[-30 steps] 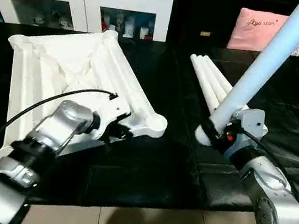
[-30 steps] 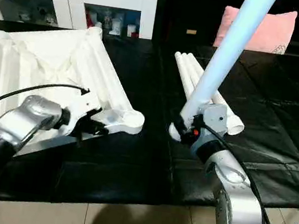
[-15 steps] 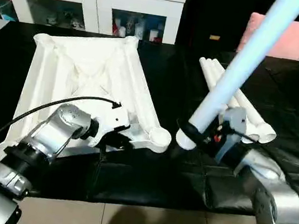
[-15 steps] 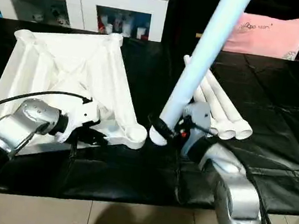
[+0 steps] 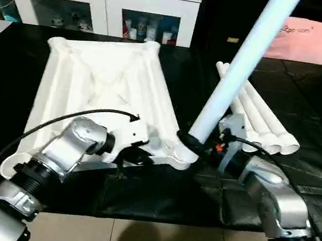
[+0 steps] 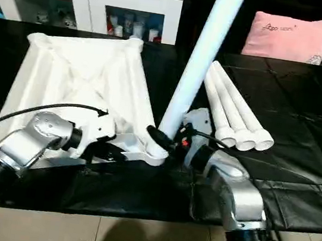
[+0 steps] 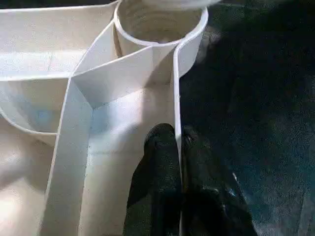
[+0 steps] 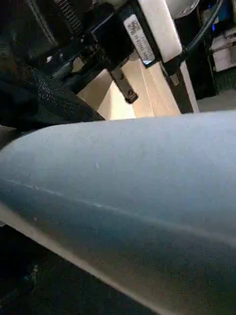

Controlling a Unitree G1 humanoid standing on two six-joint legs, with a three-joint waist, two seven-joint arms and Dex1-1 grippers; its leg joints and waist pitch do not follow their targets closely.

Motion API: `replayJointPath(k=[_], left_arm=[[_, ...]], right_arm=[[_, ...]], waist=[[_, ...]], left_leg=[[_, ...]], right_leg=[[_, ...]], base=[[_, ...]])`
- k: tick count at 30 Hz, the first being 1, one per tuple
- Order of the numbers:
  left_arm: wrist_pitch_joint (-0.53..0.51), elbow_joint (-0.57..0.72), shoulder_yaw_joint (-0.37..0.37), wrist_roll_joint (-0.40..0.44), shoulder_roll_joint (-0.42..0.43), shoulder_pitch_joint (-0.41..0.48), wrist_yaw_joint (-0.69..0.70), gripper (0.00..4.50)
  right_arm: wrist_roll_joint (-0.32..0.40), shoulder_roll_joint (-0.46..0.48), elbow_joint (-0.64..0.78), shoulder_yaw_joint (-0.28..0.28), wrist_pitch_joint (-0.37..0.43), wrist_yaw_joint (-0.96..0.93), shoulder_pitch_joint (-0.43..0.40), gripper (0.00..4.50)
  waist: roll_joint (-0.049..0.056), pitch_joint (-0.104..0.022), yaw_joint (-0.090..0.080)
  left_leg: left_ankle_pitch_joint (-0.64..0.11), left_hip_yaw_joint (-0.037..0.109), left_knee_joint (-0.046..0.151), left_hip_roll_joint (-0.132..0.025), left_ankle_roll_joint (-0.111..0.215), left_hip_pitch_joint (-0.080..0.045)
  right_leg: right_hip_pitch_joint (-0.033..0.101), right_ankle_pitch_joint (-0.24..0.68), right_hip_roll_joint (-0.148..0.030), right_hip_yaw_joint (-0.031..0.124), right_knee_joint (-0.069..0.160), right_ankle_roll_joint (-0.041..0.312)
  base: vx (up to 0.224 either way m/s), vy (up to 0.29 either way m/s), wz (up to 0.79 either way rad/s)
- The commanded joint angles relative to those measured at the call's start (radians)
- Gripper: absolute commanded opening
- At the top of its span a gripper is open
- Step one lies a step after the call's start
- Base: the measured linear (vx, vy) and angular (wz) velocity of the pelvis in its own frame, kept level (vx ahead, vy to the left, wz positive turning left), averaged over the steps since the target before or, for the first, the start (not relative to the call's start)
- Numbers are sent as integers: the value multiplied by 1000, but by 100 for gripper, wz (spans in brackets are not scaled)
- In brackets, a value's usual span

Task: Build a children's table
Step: Insert table leg to table base

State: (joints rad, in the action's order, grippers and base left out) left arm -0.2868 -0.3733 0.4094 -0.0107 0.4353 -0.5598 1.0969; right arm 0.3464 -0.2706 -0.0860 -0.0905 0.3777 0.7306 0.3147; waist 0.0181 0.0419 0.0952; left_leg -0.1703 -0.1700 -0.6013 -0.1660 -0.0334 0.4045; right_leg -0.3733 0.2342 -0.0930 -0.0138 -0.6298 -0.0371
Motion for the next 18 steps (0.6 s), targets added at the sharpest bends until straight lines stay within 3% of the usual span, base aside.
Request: replayJointPath(k=[1, 7, 9, 14, 18], left_arm=[[35, 3, 15, 15, -17, -20, -16, 0], [66, -9, 5, 34, -5, -12, -27, 0], [44, 3, -8, 18, -5, -6, -16, 44], [44, 25, -26, 13, 6, 8, -26, 85], [48, 29, -32, 11, 17, 18, -20, 91]], right_arm=[[1, -4, -1, 5, -34, 8, 8, 193], [-10, -8, -28, 11, -78, 18, 6, 193], [-13, -4, -38, 12, -86, 22, 8, 193], [-17, 6, -59, 6, -101, 21, 15, 193], [-22, 7, -76, 0, -117, 27, 17, 193]], waist=[[10, -65, -6], [9, -63, -9], [8, -62, -9], [2, -64, -11], [2, -63, -11]], left_leg=[[-173, 13, 77, -49, -1, -36], [-214, 14, 81, -51, -11, -36], [-217, 13, 81, -50, -11, -36], [-181, 11, 78, -50, 8, -33], [-178, 10, 77, -50, 18, -33]], right_leg=[[28, -105, -39, 16, 58, 270], [26, -42, -41, 18, 63, 258], [25, -38, -40, 18, 64, 261], [27, -71, -40, 17, 61, 269], [25, -51, -41, 18, 62, 266]], base=[[0, 0, 0], [0, 0, 0], [0, 0, 0], [0, 0, 0], [0, 0, 0]])
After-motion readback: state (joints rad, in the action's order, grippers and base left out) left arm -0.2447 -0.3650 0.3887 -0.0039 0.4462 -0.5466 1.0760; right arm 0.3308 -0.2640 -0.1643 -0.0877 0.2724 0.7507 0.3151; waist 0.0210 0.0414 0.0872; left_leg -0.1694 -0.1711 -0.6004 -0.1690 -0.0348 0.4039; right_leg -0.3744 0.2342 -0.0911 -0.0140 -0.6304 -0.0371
